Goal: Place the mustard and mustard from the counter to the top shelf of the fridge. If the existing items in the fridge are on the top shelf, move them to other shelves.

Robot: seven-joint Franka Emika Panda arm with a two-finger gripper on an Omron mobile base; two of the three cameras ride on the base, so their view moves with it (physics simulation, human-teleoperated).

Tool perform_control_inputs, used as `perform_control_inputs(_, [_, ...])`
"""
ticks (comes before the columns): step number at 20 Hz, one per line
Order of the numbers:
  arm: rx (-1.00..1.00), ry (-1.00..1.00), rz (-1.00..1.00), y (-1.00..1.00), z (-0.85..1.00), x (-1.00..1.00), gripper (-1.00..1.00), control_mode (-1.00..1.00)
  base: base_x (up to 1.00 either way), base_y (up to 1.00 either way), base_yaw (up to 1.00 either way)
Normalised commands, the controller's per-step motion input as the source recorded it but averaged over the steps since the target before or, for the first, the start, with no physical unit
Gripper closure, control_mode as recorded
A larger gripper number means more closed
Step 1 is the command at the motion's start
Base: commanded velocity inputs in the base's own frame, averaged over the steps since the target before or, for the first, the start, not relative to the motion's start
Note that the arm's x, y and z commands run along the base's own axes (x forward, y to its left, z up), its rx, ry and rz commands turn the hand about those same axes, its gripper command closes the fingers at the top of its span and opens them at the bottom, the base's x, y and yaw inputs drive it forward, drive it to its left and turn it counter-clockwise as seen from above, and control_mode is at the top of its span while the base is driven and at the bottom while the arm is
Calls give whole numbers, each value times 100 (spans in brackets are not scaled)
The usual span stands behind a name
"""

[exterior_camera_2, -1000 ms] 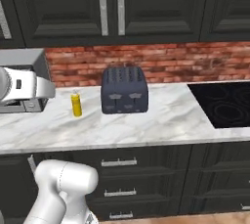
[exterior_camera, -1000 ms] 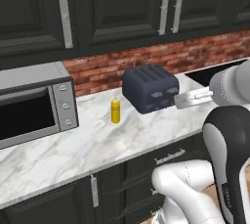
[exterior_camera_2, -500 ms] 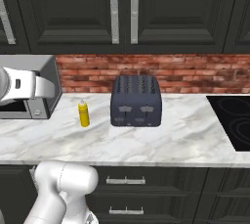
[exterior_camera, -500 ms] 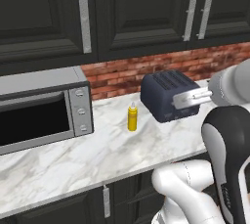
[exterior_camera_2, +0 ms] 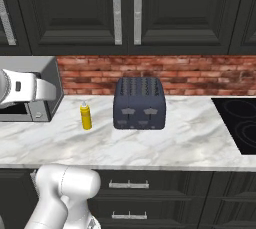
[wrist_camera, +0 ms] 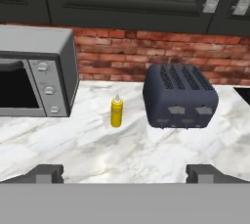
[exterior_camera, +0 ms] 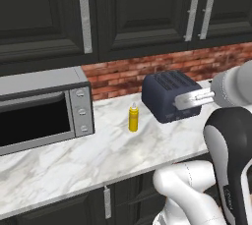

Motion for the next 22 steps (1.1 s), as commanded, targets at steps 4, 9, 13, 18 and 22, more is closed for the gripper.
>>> perform_control_inputs(4, [0, 0, 0, 0, 0, 0, -100, 100, 5, 1, 0])
perform_control_inputs(9, [0, 17, 0, 0, -63, 19, -100, -100, 2, 0, 0])
perform_control_inputs(13, [-4, 30, 0, 0, -98, 23, -100, -100, 0, 0, 0])
perform_control_inputs(18, [-1, 17, 0, 1, -86, 37, -100, -100, 0, 0, 0])
perform_control_inputs(22, [0, 0, 0, 9, -52, 62, -100, -100, 0, 0, 0])
